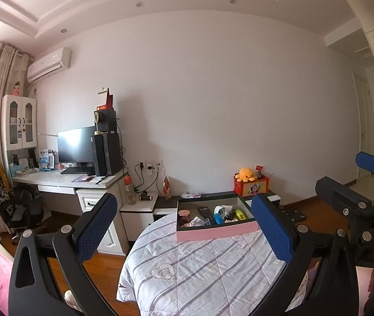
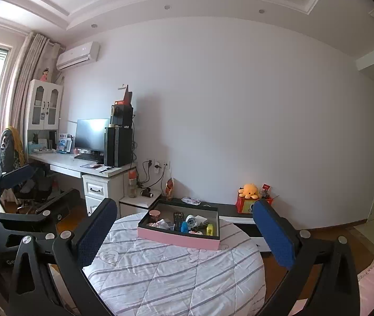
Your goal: Organize rigid objects
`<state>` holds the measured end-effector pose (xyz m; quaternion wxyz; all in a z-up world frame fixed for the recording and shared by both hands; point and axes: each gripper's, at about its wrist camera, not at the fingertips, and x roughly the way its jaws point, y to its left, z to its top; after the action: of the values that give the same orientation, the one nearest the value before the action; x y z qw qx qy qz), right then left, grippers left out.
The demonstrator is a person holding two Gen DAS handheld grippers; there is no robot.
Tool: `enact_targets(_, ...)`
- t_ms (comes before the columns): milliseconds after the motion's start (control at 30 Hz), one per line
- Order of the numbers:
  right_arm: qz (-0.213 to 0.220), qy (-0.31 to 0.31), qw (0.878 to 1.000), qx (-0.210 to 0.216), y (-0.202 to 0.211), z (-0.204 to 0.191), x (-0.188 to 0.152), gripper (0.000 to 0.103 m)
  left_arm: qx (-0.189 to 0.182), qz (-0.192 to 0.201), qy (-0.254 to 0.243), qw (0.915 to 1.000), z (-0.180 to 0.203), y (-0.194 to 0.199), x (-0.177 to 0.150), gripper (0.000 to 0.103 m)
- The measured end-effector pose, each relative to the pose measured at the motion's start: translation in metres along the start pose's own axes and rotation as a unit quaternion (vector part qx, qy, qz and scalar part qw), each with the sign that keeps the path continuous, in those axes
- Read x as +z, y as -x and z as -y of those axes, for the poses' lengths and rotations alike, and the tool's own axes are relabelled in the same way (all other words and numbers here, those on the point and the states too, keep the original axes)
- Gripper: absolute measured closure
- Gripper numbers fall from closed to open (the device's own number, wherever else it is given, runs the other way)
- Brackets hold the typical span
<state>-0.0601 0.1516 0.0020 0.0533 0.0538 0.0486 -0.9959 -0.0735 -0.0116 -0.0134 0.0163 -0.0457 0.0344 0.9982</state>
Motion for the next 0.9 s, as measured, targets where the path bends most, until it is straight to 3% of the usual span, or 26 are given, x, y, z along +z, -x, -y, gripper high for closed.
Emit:
enact_targets(433,0.048,0.007,0.998,-0.030,0.049,-0.009,0.005,0.000,0.008,0.040,0.000,0.9992,0.004,0.050,0.006,0.000)
enact_targets(900,0.064,0.010,0.997,-0.049,0.059,-0.012,0.004,0.000,0.017,0.061,-0.005,0.9980,0.009,0.062,0.003,0.000)
